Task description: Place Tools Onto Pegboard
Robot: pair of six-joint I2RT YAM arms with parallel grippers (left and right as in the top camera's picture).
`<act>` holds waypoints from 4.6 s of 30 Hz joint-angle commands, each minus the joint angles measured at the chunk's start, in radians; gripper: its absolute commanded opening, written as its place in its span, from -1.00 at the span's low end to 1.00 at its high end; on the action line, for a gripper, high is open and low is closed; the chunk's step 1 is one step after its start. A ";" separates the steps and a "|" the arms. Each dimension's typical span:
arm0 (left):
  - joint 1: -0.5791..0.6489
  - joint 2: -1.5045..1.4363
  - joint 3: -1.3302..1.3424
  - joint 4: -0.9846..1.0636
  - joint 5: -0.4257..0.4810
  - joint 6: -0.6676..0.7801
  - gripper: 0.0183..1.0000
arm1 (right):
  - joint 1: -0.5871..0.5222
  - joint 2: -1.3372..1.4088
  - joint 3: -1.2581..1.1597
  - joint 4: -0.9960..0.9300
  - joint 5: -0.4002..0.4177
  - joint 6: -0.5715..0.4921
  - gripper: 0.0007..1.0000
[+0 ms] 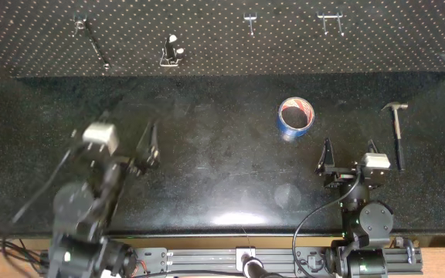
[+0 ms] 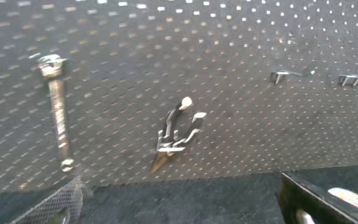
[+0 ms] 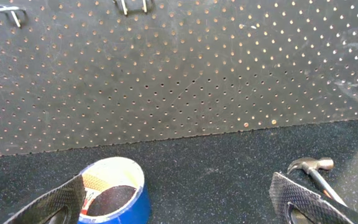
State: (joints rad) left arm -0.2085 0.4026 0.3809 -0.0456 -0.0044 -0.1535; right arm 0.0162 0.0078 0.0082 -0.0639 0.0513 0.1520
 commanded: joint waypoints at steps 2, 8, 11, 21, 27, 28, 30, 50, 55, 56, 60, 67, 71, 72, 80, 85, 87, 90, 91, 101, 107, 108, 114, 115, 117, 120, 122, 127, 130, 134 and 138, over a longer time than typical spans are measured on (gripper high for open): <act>0.045 -0.227 -0.175 0.018 0.121 0.084 1.00 | 0.008 -0.007 -0.004 -0.003 0.009 -0.007 0.95; 0.044 -0.360 -0.369 0.322 0.091 0.079 1.00 | 0.008 -0.007 -0.004 -0.003 0.009 -0.007 0.95; 0.044 -0.399 -0.375 0.222 0.034 0.012 1.00 | 0.008 -0.007 -0.004 -0.003 0.009 -0.007 0.95; 0.047 -0.399 -0.375 -0.034 0.012 0.012 1.00 | 0.008 -0.007 -0.004 -0.003 0.009 -0.007 0.95; 0.047 -0.399 -0.375 -0.034 0.012 0.012 1.00 | 0.008 -0.007 -0.004 -0.003 0.009 -0.007 0.95; 0.047 -0.399 -0.375 -0.034 0.012 0.012 1.00 | 0.008 -0.007 -0.004 -0.003 0.009 -0.007 0.95; 0.047 -0.399 -0.375 -0.034 0.012 0.012 1.00 | 0.008 -0.007 -0.004 -0.003 0.009 -0.007 0.95; 0.047 -0.399 -0.375 -0.034 0.012 0.012 1.00 | 0.037 0.962 0.954 -0.721 -0.385 0.031 0.95; 0.047 -0.399 -0.375 -0.034 0.012 0.012 1.00 | 0.135 1.530 1.292 -0.953 -0.536 0.027 0.95; 0.047 -0.399 -0.375 -0.034 0.012 0.012 1.00 | 0.162 1.630 1.344 -0.980 -0.536 0.027 0.95; 0.047 -0.399 -0.375 -0.034 0.012 0.012 1.00 | 0.204 1.769 1.393 -0.967 -0.542 0.027 0.95; 0.047 -0.399 -0.375 -0.034 0.012 0.012 1.00 | 0.209 1.857 1.405 -1.001 -0.350 0.267 0.95; 0.047 -0.399 -0.375 -0.034 0.012 0.012 1.00 | 0.208 1.857 1.478 -1.005 -0.360 0.244 0.95; 0.047 -0.399 -0.375 -0.034 0.012 0.013 1.00 | 0.215 1.857 1.519 -1.022 -0.392 0.202 0.95; 0.047 -0.399 -0.375 -0.034 0.012 0.012 1.00 | 0.184 1.933 1.556 -1.049 -0.264 0.151 0.95; 0.047 -0.399 -0.375 -0.034 0.012 0.012 1.00 | 0.185 2.018 1.557 -1.040 -0.256 0.148 0.95; 0.047 -0.399 -0.375 -0.034 0.012 0.012 1.00 | 0.185 2.025 1.557 -1.018 -0.220 0.148 0.95; 0.047 -0.399 -0.375 -0.034 0.012 0.012 1.00 | 0.190 2.053 1.557 -1.015 -0.199 0.142 0.95; 0.047 -0.399 -0.375 -0.034 0.012 0.012 1.00 | 0.195 2.068 1.557 -1.023 -0.183 0.142 0.95; 0.047 -0.399 -0.375 -0.034 0.012 0.012 1.00 | 0.238 2.098 1.557 -1.051 -0.170 0.142 -0.02; 0.047 -0.399 -0.375 -0.034 0.012 0.012 1.00 | 0.247 2.093 1.557 -1.064 -0.171 0.156 -0.85; 0.047 -0.399 -0.375 -0.034 0.012 0.012 1.00 | 0.251 2.076 1.555 -1.055 -0.171 0.174 -0.85; 0.047 -0.399 -0.375 -0.034 0.012 0.012 1.00 | 0.289 1.501 1.002 -0.347 -0.154 0.290 -0.85; 0.047 -0.399 -0.375 -0.034 0.012 0.012 1.00 | 0.307 1.379 0.892 -0.244 -0.097 0.335 -0.85; 0.047 -0.399 -0.375 -0.034 0.012 0.012 1.00 | 0.366 1.228 0.858 -0.232 0.014 0.369 -0.85; 0.047 -0.399 -0.375 -0.034 0.012 0.012 1.00 | 0.485 1.167 1.044 -0.272 0.016 0.368 -0.85; 0.047 -0.399 -0.375 -0.034 0.012 0.012 1.00 | 0.534 1.207 1.159 -0.272 0.000 0.373 -0.85; 0.047 -0.399 -0.375 -0.034 0.012 0.012 1.00 | 0.582 1.268 1.210 -0.277 0.010 0.498 -0.85; 0.047 -0.399 -0.375 -0.034 0.012 0.012 1.00 | 0.562 1.345 1.251 -0.264 0.020 0.608 -0.85; 0.047 -0.399 -0.375 -0.034 0.012 0.012 1.00 | 0.558 1.473 1.368 -0.264 0.066 0.615 -0.85; 0.047 -0.399 -0.375 -0.034 0.012 0.012 1.00 | 0.555 1.563 1.442 -0.262 0.073 0.619 -0.85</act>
State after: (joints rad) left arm -0.1642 0.0116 0.0071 -0.0738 0.0193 -0.1352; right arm 0.5751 1.5429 1.4075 -0.3325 0.0975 0.7551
